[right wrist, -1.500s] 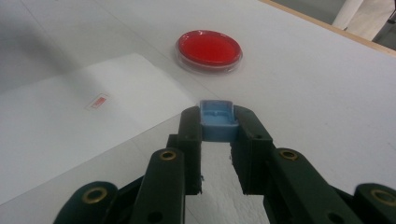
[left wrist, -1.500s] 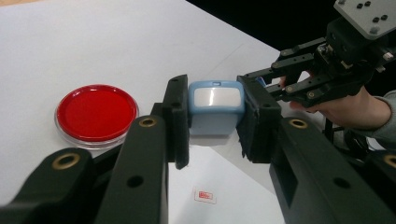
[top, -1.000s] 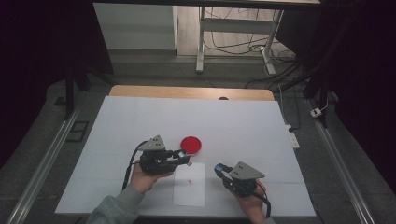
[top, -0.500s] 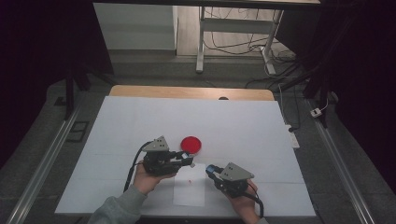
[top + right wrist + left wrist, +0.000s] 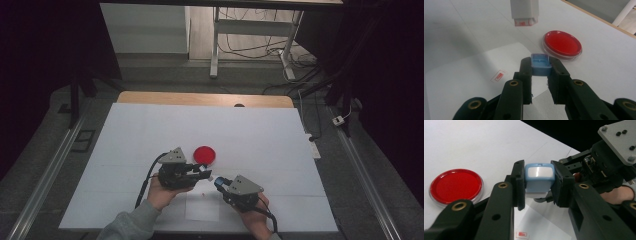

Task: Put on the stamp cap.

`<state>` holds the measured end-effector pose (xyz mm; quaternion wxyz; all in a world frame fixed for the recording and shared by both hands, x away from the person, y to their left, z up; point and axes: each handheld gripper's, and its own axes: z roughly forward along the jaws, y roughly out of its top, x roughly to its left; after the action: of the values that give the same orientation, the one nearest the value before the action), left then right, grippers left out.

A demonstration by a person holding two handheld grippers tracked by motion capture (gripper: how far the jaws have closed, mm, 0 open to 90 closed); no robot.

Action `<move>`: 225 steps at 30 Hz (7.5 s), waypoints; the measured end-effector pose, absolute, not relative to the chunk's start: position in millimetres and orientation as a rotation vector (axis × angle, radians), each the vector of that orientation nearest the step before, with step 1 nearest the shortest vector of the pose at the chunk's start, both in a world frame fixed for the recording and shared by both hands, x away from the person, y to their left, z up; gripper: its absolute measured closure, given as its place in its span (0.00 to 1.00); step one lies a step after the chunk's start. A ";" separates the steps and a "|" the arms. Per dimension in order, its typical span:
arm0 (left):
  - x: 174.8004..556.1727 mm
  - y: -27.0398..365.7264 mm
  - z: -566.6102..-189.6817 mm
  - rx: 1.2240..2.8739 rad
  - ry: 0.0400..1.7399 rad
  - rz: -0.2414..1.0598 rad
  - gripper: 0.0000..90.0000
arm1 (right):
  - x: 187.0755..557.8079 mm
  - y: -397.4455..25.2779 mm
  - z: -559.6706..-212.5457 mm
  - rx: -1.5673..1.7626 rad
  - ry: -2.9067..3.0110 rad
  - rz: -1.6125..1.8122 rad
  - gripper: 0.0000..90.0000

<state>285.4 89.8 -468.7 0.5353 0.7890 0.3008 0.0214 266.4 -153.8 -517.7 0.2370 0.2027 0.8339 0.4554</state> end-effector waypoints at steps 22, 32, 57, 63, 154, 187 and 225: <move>284.2 80.3 -476.0 1.871 0.762 0.065 0.74 | 262.5 -135.5 -519.3 0.540 2.235 1.211 0.82; 283.9 79.0 -477.9 1.874 0.768 0.065 0.74 | 261.8 -133.2 -520.4 0.534 2.231 1.204 0.82; 283.8 74.2 -484.4 1.867 0.800 0.083 0.74 | 259.2 -130.1 -521.4 0.550 2.199 1.156 0.82; 283.8 74.6 -484.9 1.850 0.810 0.075 0.74 | 258.8 -130.0 -521.0 0.555 2.194 1.159 0.82; 285.7 79.3 -489.4 1.701 0.850 -0.103 0.75 | 248.3 -137.2 -512.4 0.483 2.073 1.224 0.83; 289.3 81.3 -495.2 1.743 0.862 -0.051 0.75 | 261.2 -139.4 -516.5 0.534 2.217 1.251 0.72; 296.7 121.8 -487.7 1.764 0.929 0.098 0.75 | 271.5 -246.2 -504.4 0.757 2.225 1.240 0.54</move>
<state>296.7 121.8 -487.7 0.5420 0.7426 0.3912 0.0412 271.5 -246.2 -504.4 0.2398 0.2764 0.8129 0.4531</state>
